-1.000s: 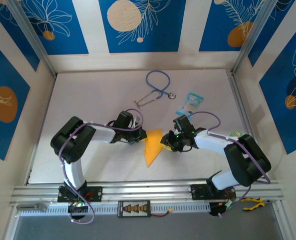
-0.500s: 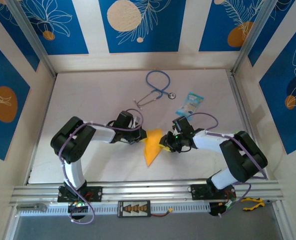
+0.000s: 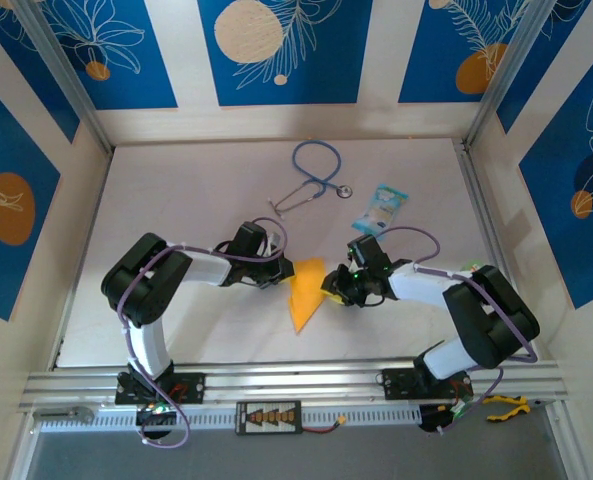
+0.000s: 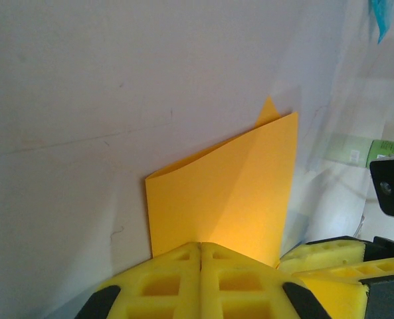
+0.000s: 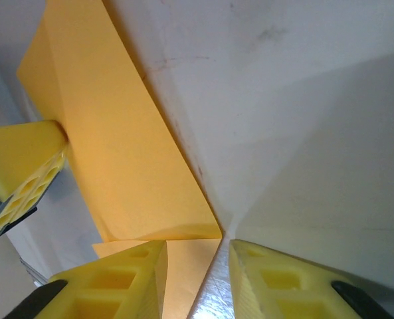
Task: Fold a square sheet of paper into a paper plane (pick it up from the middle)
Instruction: Fold the wing for the fifth time at the center of the table.
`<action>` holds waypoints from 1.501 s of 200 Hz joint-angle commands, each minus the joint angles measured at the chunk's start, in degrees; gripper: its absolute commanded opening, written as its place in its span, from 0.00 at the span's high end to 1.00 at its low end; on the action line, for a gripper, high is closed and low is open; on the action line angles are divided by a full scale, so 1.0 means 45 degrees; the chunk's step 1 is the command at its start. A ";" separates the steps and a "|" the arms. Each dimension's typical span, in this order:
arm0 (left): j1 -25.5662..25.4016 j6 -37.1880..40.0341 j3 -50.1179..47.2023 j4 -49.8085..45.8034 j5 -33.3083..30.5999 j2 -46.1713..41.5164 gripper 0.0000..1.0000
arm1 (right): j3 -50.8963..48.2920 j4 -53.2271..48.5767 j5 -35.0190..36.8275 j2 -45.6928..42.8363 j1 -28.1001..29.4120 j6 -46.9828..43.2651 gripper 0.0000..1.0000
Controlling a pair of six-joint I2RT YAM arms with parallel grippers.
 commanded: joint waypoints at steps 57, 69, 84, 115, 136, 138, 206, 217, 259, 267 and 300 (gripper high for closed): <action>-0.0076 0.0178 -0.0105 -0.0300 0.0011 0.0093 1.00 | -0.0224 0.1326 -0.0971 0.0460 -0.0065 -0.0105 0.70; -0.0070 0.0192 -0.0107 -0.0300 0.0019 0.0083 1.00 | -0.0306 0.1578 -0.0986 0.0301 -0.0083 -0.0147 0.69; -0.0075 0.0192 -0.0105 -0.0300 0.0020 0.0083 1.00 | -0.0384 0.1852 -0.1090 0.0134 -0.0153 -0.0320 0.69; -0.0070 0.0191 -0.0105 -0.0298 0.0026 0.0103 1.00 | -0.0430 0.2102 -0.1418 0.0072 -0.0425 -0.0630 0.69; -0.0086 0.0209 -0.0105 -0.0282 0.0034 0.0088 1.00 | -0.0452 0.2209 -0.1622 -0.0005 -0.0576 -0.1108 0.69; -0.0082 0.0210 -0.0105 -0.0280 0.0041 0.0084 1.00 | -0.0433 0.2218 -0.1642 -0.0006 -0.0613 -0.1173 0.69; -0.0078 0.0192 -0.0153 -0.0125 0.0091 0.0064 1.00 | 0.0019 0.2460 -0.3346 0.0629 -0.1149 -0.3045 0.72; -0.0069 0.0172 -0.0182 -0.0085 0.0116 0.0042 1.00 | 0.0130 0.2488 -0.3735 0.0861 -0.1202 -0.3297 0.73; -0.0078 0.0182 -0.0190 -0.0046 0.0144 -0.0071 1.00 | 0.0270 0.2698 -0.4197 0.1409 -0.1387 -0.3577 0.77; -0.0071 0.0173 -0.0212 -0.0045 0.0128 -0.0107 1.00 | 0.0234 0.2819 -0.4323 0.1472 -0.1446 -0.3609 0.77; -0.0075 0.0191 -0.0222 -0.0093 0.0123 -0.0161 1.00 | 0.0271 0.2890 -0.4614 0.1615 -0.1731 -0.3736 0.83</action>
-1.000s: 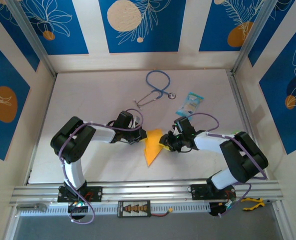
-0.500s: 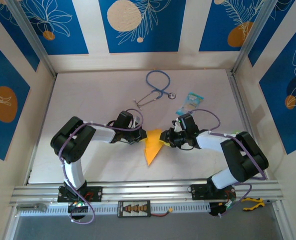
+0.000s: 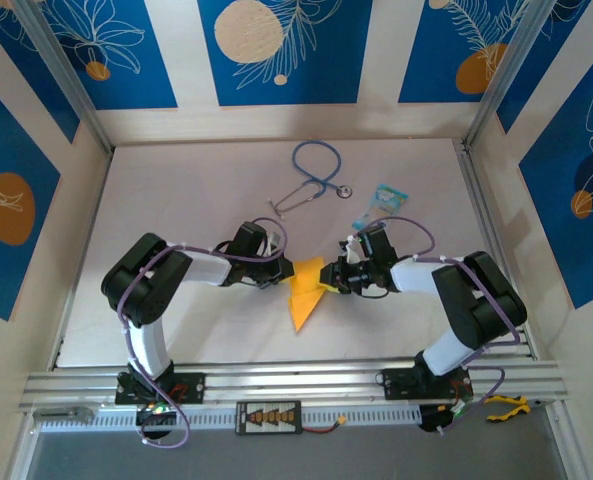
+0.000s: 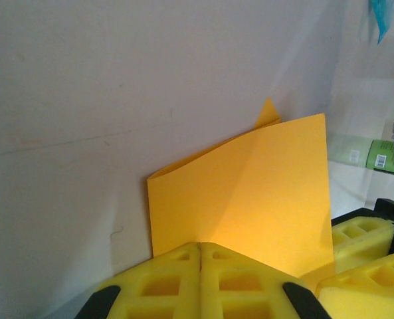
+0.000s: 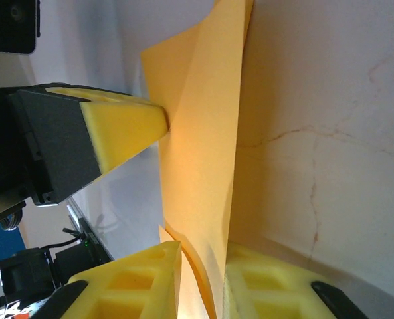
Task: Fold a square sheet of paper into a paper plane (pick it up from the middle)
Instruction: Fold the wing for the fifth time at the center of the table.
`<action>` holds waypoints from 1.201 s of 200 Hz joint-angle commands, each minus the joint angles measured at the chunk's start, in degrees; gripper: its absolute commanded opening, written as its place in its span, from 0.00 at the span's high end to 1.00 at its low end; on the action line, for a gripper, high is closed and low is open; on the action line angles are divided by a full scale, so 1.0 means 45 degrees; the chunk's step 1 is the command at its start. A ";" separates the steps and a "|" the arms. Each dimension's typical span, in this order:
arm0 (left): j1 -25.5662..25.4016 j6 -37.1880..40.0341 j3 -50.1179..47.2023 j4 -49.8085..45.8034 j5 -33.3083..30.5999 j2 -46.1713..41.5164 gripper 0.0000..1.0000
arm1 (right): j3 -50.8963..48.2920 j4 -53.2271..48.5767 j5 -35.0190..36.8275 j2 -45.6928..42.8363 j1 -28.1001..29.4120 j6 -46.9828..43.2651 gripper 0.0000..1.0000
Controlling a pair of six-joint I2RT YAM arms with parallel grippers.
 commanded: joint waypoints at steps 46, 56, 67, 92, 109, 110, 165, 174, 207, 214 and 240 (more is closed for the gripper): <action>-0.0084 0.0185 -0.0147 -0.0079 0.0198 -0.0467 0.96 | 0.0097 0.0154 -0.0523 0.0180 -0.0302 -0.0007 0.95; -0.0087 0.0105 -0.0181 -0.0004 0.0268 -0.0615 0.95 | 0.0052 0.0135 -0.0316 0.0048 -0.0285 0.0127 0.96; -0.0083 0.0004 -0.0300 0.0138 0.0280 -0.0911 0.92 | -0.0017 0.0117 0.0130 -0.0145 -0.0267 0.0536 0.98; -0.0095 -0.0401 -0.0615 0.0263 0.0061 -0.1538 0.86 | -0.0627 0.0681 0.1351 -0.0491 -0.0034 0.2386 0.99; -0.0147 -0.0767 -0.0853 0.0632 0.0164 -0.1723 0.86 | -0.1065 0.1219 0.2190 -0.0756 0.0325 0.3666 0.99; -0.0147 -0.0786 -0.0860 0.0662 0.0169 -0.1733 0.86 | -0.1066 0.1228 0.2227 -0.0773 0.0343 0.3707 0.99; -0.0517 -0.0983 -0.0654 0.0783 0.0318 -0.1103 0.92 | -0.1249 0.0823 0.4023 -0.1253 0.1513 0.5136 0.98; -0.0539 -0.0983 -0.0628 0.0633 0.0236 -0.0988 0.94 | -0.1323 0.0888 0.4012 -0.1274 0.1548 0.5188 0.98; -0.0639 -0.0335 -0.0317 -0.0966 -0.0352 -0.0685 0.98 | -0.1516 0.1213 0.3682 -0.1521 0.1575 0.4981 0.96; -0.0644 -0.0223 -0.0267 -0.1163 -0.0374 -0.0607 0.99 | -0.1517 0.1384 0.3409 -0.1560 0.1573 0.4808 0.95; -0.0673 -0.0099 -0.0338 -0.1036 -0.0239 -0.0363 1.00 | -0.1499 0.1770 0.2752 -0.1586 0.1487 0.4170 0.90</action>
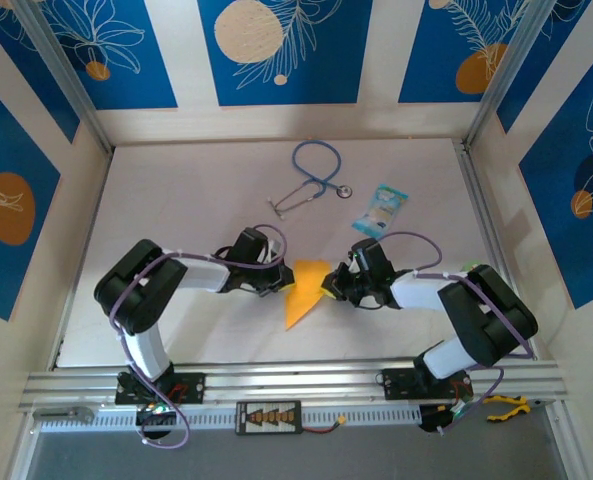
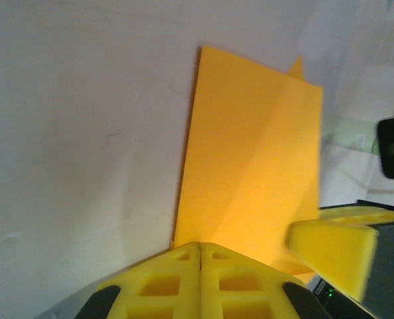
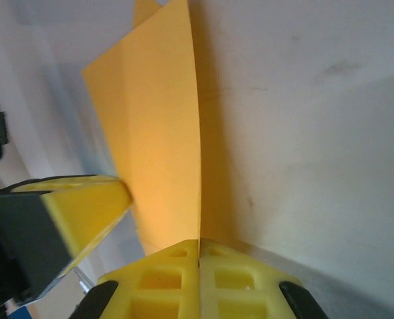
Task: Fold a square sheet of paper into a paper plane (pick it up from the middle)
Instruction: Fold the wing for the fifth time at the center of the table.
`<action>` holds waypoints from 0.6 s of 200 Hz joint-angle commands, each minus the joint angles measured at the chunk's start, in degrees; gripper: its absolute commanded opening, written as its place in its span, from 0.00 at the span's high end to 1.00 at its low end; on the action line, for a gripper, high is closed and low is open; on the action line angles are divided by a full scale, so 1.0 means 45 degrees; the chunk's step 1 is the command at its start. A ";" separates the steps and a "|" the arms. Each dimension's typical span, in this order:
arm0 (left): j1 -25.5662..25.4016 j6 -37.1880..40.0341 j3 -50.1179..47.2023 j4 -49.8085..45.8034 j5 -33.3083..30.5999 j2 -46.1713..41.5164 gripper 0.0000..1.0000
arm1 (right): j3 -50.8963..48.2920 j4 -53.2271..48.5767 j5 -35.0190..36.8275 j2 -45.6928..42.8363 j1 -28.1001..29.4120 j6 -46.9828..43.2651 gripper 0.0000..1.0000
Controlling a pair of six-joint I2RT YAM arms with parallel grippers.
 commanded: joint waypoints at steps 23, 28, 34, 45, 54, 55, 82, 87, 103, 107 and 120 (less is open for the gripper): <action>-0.0164 0.0564 0.0144 -0.0339 -0.0047 0.0512 1.00 | 0.0030 0.0684 -0.1403 -0.0106 -0.0281 -0.1126 0.84; -0.0164 0.0559 0.0122 -0.0286 -0.0037 0.0521 1.00 | 0.0069 0.0650 -0.1527 -0.0043 -0.0353 -0.1219 0.83; -0.0161 0.0559 0.0097 -0.0230 -0.0035 0.0563 1.00 | 0.0121 0.0608 -0.1659 0.0035 -0.0420 -0.1334 0.82; -0.0166 0.0579 0.0073 -0.0109 0.0031 0.0572 1.00 | 0.0207 0.0548 -0.1930 0.0187 -0.0566 -0.1565 0.79; -0.0166 0.0594 0.0071 -0.0049 0.0045 0.0592 1.00 | 0.0280 0.0542 -0.2159 0.0305 -0.0667 -0.1746 0.77; -0.0175 0.0596 0.0072 -0.0049 0.0043 0.0582 1.00 | 0.0293 0.0534 -0.2177 0.0318 -0.0674 -0.1784 0.77; -0.0153 0.0689 0.0092 -0.0048 0.0046 0.0597 1.00 | 0.0532 0.0322 -0.2658 0.0688 -0.0925 -0.2282 0.75; -0.0163 0.0696 0.0091 -0.0048 0.0056 0.0620 1.00 | 0.0582 0.0351 -0.2800 0.0766 -0.0978 -0.2359 0.75; -0.0159 0.0682 0.0073 0.0037 0.0079 0.0669 1.00 | 0.0688 0.0351 -0.3080 0.0982 -0.1089 -0.2538 0.75; -0.0167 0.0677 0.0054 0.0058 0.0081 0.0664 1.00 | 0.0697 0.0368 -0.3140 0.1022 -0.1109 -0.2576 0.75; -0.0163 0.0638 -0.0003 0.0144 0.0076 0.0670 1.00 | 0.0732 0.0501 -0.3231 0.1161 -0.1194 -0.2639 0.75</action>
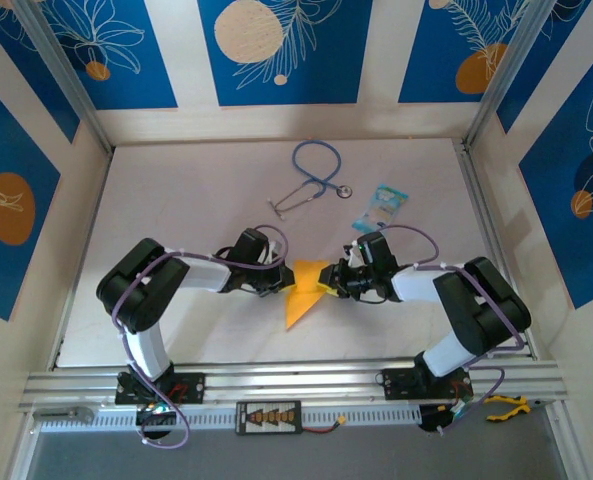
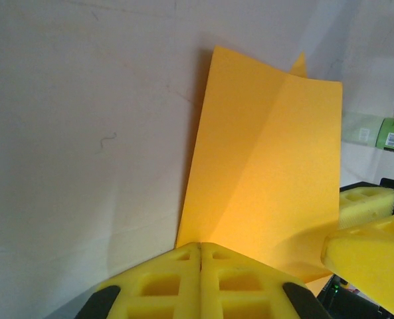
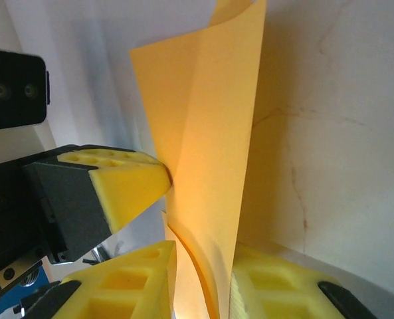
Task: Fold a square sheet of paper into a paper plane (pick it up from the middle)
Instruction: Fold the wing for the fifth time at the center of the table.
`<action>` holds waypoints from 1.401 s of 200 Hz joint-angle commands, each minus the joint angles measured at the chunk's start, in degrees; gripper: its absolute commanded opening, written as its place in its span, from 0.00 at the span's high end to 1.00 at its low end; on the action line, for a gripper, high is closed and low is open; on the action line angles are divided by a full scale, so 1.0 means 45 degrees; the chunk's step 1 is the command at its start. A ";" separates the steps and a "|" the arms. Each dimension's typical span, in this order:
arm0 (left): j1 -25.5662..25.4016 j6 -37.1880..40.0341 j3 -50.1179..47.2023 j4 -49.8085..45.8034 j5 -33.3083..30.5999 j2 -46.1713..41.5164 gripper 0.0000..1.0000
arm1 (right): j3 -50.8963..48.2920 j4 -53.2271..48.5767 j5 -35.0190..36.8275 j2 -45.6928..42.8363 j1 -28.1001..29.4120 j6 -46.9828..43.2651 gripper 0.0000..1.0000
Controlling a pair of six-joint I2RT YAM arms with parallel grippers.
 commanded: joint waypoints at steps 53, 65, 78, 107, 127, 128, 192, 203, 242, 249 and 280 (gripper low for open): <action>-0.0149 0.0322 -0.0054 0.0067 -0.0078 0.0412 1.00 | 0.0604 -0.0044 -0.1176 0.0940 -0.0493 -0.0983 0.77; -0.0151 0.0322 -0.0025 0.0046 -0.0074 0.0406 1.00 | 0.0687 -0.0058 -0.1288 0.1095 -0.0533 -0.1096 0.79; -0.0142 0.0342 -0.0015 0.0046 -0.0048 0.0398 1.00 | 0.0735 -0.0052 -0.1389 0.1237 -0.0573 -0.1164 0.81; -0.0139 0.0414 -0.0037 0.0102 -0.0089 0.0191 0.99 | 0.0723 -0.0018 -0.1354 0.1237 -0.0619 -0.1184 0.91; -0.0139 0.0787 0.0093 -0.0130 -0.0151 -0.0253 0.95 | 0.0728 -0.0079 -0.1322 0.1129 -0.0661 -0.1079 0.96; -0.0139 0.0808 0.0098 -0.0149 -0.0155 -0.0279 0.94 | 0.0739 -0.0082 -0.1320 0.1126 -0.0666 -0.1083 0.96; -0.0779 0.3868 0.0556 -0.2845 -0.2780 -0.3255 0.73 | 0.0304 -0.0491 0.0705 -0.0396 -0.0406 0.1174 1.00; -0.1165 0.4586 0.0721 -0.3513 -0.3299 -0.3538 0.72 | 0.0315 -0.0773 0.1224 -0.0599 -0.0256 0.1654 1.00; -0.3027 0.6639 0.1218 -0.5272 -0.5355 -0.3409 0.64 | 0.0304 -0.1133 0.1969 -0.0944 0.0182 0.3136 1.00; -0.3421 0.6994 0.1388 -0.5593 -0.5833 -0.3276 0.62 | 0.0350 -0.1150 0.2001 -0.0962 0.0241 0.3190 1.00; -0.4867 0.8148 0.2043 -0.6478 -0.7757 -0.2674 0.59 | 0.0427 -0.1458 0.2174 -0.1150 0.0368 0.3192 1.00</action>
